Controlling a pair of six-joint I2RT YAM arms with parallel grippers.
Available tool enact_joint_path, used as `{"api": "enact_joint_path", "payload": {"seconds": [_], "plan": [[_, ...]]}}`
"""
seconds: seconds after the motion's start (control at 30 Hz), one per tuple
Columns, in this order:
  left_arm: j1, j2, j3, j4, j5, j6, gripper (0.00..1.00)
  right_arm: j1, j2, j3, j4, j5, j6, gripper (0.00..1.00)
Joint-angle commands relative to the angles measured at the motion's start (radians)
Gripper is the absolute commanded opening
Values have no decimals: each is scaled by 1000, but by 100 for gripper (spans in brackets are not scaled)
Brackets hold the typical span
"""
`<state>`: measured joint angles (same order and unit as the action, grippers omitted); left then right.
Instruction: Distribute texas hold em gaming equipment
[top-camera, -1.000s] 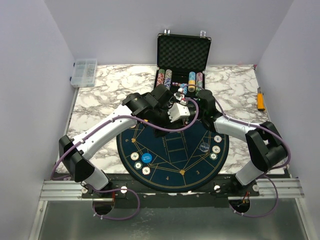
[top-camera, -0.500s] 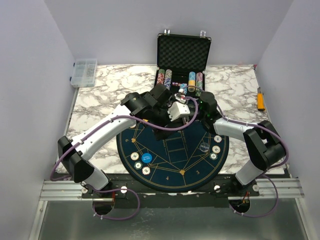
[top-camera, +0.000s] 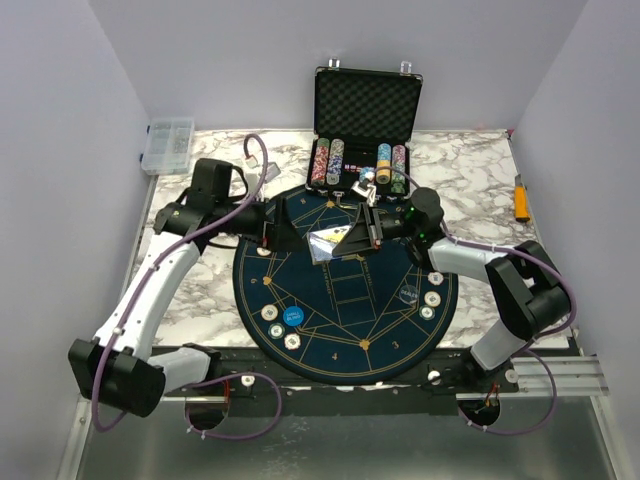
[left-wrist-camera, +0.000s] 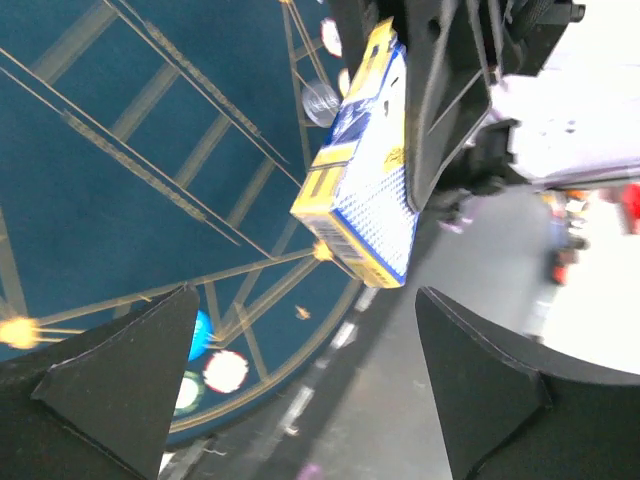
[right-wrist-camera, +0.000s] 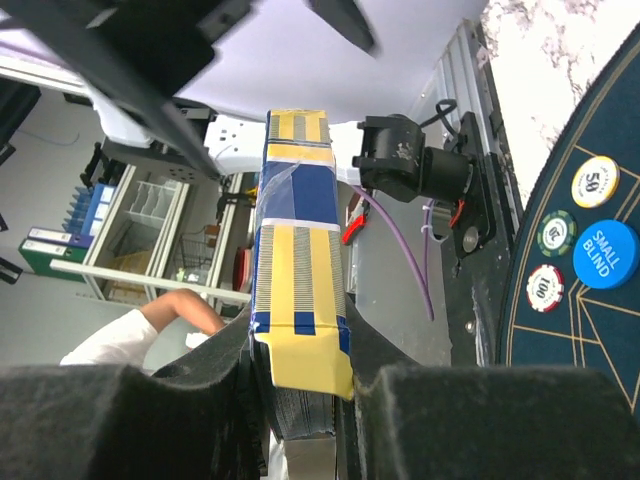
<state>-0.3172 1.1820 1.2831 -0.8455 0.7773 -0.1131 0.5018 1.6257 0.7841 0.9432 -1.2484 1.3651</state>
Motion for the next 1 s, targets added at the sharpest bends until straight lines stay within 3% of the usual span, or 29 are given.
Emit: {"api": "enact_joint_path", "payload": {"seconds": [0.0,0.23,0.5,0.67,0.77,0.83,0.97], "plan": [[35,21,-161,186,321,-319,91,-4,23,-4,173,37,83,7],[31,20,-227,279,338,-416,89,-4,37,-5,190,48,105,8],[8,70,-203,362,312,-483,82,-3,24,-28,203,54,121,12],[-38,87,-174,368,309,-495,66,-5,24,-34,239,52,151,15],[-56,83,-183,372,292,-520,65,-3,25,-41,276,53,178,17],[-57,85,-185,373,292,-531,57,-3,19,-50,273,57,179,18],[-59,93,-189,381,314,-557,42,-3,3,-59,226,59,162,33]]}}
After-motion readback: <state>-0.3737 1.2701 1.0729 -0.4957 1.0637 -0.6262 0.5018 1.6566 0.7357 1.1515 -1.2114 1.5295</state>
